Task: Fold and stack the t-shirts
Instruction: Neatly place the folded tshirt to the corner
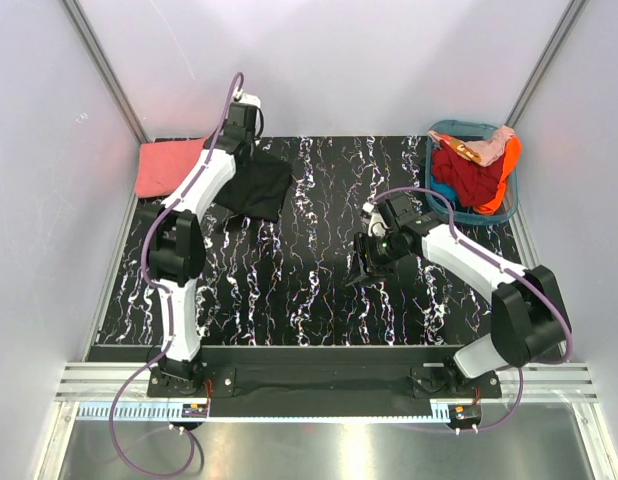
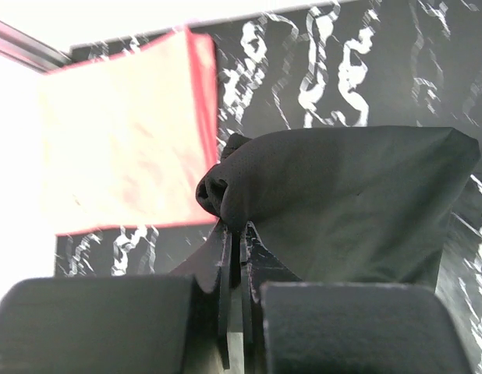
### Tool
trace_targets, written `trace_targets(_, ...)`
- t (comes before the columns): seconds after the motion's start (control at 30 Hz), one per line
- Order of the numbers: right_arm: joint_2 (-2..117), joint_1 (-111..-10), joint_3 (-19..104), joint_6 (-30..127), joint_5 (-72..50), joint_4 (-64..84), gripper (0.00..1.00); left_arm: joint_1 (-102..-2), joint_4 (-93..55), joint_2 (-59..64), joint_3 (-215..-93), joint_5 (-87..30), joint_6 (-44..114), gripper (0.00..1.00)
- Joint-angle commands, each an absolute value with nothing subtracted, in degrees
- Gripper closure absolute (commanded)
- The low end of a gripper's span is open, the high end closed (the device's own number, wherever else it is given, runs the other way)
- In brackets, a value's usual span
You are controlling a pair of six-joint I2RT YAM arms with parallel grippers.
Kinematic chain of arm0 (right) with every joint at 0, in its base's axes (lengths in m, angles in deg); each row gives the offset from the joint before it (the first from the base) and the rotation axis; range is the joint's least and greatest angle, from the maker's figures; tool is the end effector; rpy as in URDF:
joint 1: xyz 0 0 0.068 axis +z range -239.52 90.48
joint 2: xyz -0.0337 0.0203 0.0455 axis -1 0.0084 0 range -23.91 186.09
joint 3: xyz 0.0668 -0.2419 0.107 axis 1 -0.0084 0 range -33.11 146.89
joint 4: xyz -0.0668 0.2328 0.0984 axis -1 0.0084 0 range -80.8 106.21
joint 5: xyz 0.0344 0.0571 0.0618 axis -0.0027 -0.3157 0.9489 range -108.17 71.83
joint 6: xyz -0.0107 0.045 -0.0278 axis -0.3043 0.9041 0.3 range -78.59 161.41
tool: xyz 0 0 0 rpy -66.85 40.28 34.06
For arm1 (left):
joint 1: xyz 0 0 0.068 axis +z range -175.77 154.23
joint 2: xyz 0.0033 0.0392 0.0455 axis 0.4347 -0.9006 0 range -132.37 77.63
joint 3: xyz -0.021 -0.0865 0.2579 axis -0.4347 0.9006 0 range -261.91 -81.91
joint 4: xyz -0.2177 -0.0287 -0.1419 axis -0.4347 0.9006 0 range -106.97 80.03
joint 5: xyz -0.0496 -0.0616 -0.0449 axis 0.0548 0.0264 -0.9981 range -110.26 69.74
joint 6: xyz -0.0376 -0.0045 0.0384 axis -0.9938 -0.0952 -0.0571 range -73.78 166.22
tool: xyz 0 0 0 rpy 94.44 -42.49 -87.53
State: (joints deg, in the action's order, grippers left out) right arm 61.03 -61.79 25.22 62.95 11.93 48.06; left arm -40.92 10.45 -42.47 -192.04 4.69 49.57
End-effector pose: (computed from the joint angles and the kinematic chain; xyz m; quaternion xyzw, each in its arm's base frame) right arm 0.2450 0.1488 0.2250 -0.1060 0.9393 0.3162 0.0807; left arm 0.4755 -0.1133 0.2940 0.0463 0.8793 0.1481 0.4503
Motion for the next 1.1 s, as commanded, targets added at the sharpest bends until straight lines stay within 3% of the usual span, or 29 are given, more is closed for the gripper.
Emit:
trace_targets(0.0,63.5,-62.6,29.2,61.6,14.1,48.7,0.47,-39.0,7.9,-44.3,-198.4,8.3,53.9,1.00)
trace_targets(0.7,78.8,-67.0,40.5,58.6,18.5,53.5,0.47,-33.6,6.5,-48.8,-212.2,12.7,64.0,1.00)
trace_targets(1.07,81.4,-67.8,42.0,59.2,19.4,53.6,0.48,-31.6,4.9,-45.3,-206.9,12.7,64.8,1.00)
